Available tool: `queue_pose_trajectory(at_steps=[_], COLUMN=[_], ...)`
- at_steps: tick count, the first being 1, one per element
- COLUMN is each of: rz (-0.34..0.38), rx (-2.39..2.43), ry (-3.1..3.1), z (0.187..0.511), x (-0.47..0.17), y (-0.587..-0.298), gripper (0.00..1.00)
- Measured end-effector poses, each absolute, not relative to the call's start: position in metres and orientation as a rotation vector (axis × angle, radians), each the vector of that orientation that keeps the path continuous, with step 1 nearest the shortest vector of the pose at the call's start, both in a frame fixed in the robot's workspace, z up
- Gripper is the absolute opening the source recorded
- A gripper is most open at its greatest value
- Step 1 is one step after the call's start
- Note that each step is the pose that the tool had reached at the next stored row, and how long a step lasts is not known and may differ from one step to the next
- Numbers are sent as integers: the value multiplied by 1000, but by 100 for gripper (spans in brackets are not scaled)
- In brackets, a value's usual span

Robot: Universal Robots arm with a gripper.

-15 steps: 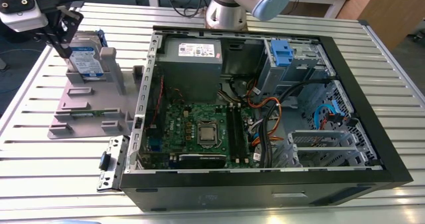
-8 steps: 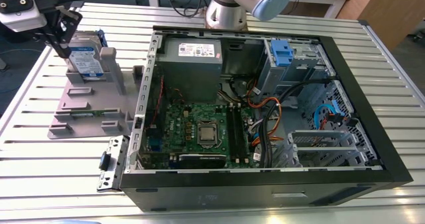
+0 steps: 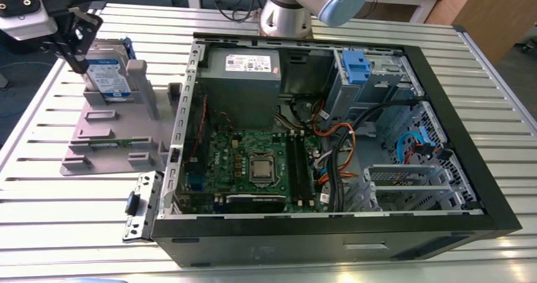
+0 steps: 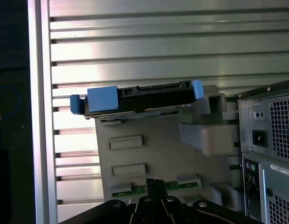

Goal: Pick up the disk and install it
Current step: 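Reach for the disk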

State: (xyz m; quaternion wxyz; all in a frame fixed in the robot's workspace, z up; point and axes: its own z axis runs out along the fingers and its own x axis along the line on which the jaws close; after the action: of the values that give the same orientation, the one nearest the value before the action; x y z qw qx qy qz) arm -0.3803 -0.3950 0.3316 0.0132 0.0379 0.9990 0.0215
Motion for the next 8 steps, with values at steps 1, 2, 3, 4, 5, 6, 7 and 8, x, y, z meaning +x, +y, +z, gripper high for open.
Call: queue_pose_trajectory(at_steps=[1,2,3,4,5,6,7,8], rz=[67,67,67,67,67,67,67,67], rx=[118,118,118,118,118,118,118,118], ry=[3112,3112,3112,3112,3112,3112,3112,3112], z=[332,332,332,332,331,331,331,331], x=[-381,-381,-381,-381,-382,-382,-383,-383], y=[-395,-395,-395,-395,-395,-395,-395,-395], gripper=[11,11,11,11,11,11,11,11])
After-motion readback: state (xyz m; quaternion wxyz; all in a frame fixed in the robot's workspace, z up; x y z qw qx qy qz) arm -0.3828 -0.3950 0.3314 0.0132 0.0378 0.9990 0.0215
